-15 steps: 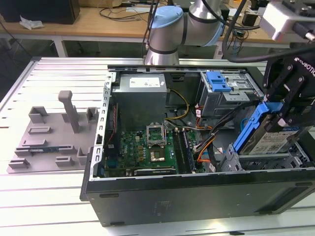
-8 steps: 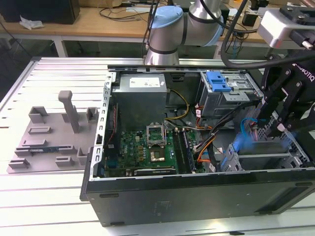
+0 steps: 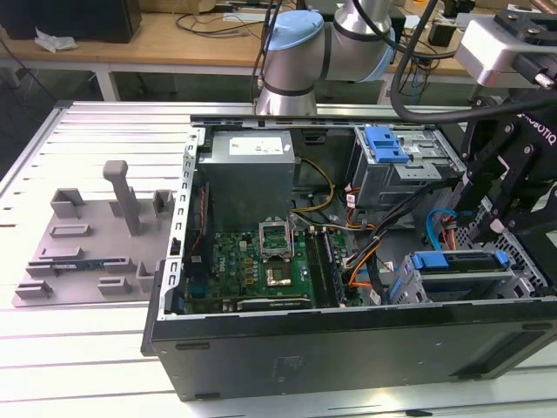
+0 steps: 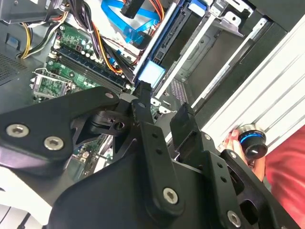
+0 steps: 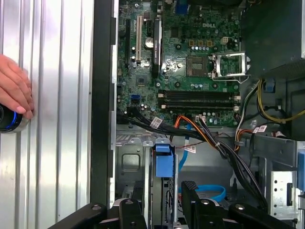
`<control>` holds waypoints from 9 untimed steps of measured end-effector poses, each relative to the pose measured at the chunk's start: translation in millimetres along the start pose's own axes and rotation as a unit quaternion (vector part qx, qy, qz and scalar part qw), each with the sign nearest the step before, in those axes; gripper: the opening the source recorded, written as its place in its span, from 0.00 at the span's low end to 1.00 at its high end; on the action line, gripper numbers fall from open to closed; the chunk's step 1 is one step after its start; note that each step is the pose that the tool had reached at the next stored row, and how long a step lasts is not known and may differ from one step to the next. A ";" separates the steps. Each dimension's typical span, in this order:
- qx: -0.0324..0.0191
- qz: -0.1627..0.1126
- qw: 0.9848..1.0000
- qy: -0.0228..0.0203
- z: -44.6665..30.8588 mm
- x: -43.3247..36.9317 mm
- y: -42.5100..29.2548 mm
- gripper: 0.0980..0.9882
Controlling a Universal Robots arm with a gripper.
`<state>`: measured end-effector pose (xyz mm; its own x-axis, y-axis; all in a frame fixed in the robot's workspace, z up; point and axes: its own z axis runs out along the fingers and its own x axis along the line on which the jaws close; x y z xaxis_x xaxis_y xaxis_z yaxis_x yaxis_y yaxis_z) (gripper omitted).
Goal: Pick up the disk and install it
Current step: 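Insert the disk into the insertion slot, then insert the first disk wire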
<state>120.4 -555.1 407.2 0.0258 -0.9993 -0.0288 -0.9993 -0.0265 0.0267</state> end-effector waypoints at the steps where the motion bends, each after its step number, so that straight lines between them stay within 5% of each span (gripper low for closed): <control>1: 0.000 -0.001 1.000 0.000 0.0 0.0 0.0 0.39; 9: 0.000 -0.005 1.000 0.000 0.0 0.0 0.0 0.39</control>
<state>120.3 -555.1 407.2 0.0349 -0.9990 -0.0288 -0.9990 -0.0357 0.0267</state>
